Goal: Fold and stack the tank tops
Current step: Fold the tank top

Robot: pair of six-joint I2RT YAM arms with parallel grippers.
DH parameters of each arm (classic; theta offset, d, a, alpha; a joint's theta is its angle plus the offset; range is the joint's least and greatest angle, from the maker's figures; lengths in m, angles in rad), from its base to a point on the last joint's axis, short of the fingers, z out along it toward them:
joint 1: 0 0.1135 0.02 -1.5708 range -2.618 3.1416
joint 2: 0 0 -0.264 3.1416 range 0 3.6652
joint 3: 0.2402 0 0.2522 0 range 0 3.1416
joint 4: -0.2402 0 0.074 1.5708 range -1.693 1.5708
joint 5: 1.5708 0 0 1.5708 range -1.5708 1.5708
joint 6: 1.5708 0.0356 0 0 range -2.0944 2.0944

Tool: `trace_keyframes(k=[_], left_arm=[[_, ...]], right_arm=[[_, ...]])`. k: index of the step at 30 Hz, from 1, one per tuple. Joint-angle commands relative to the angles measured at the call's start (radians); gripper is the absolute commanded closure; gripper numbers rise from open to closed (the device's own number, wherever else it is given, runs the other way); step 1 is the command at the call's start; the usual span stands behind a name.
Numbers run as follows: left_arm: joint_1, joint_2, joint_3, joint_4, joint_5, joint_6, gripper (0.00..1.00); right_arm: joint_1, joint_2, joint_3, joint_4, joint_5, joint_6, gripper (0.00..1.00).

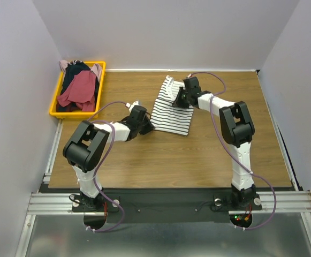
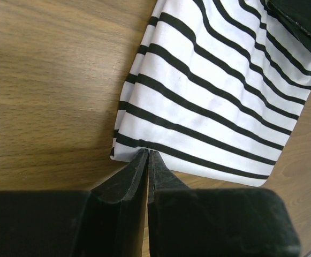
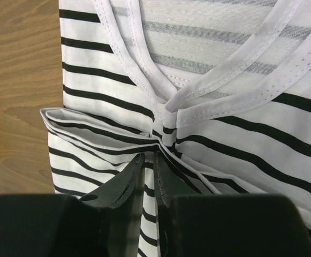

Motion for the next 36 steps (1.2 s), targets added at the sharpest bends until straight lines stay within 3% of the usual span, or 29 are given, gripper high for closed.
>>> trace_keyframes(k=[1, 12, 16, 22, 28, 33, 36], left_arm=[[0.000, -0.009, -0.032, 0.015, -0.026, -0.012, 0.84], [-0.038, -0.139, -0.146, 0.055, -0.012, -0.048, 0.80], [-0.075, -0.283, -0.181, 0.037, -0.026, -0.058, 0.75], [-0.081, -0.537, -0.212, -0.121, -0.184, -0.039, 0.72], [-0.081, -0.688, -0.297, -0.187, -0.219, -0.028, 0.65], [-0.090, -0.734, -0.429, -0.149, -0.165, -0.044, 0.60], [-0.109, -0.737, -0.477, -0.106, -0.149, -0.050, 0.59]], right_arm=[[-0.020, -0.014, 0.017, 0.035, -0.034, -0.007, 0.81], [0.003, -0.111, -0.155, 0.060, -0.037, -0.138, 0.65], [0.075, -0.155, -0.259, 0.081, 0.011, -0.195, 0.63], [0.251, -0.204, -0.399, 0.086, 0.098, -0.247, 0.63], [0.351, -0.333, -0.596, 0.112, 0.126, -0.270, 0.61], [0.348, -0.486, -0.690, 0.106, 0.149, -0.267, 0.48], [0.348, -0.574, -0.707, 0.103, 0.137, -0.258, 0.46]])
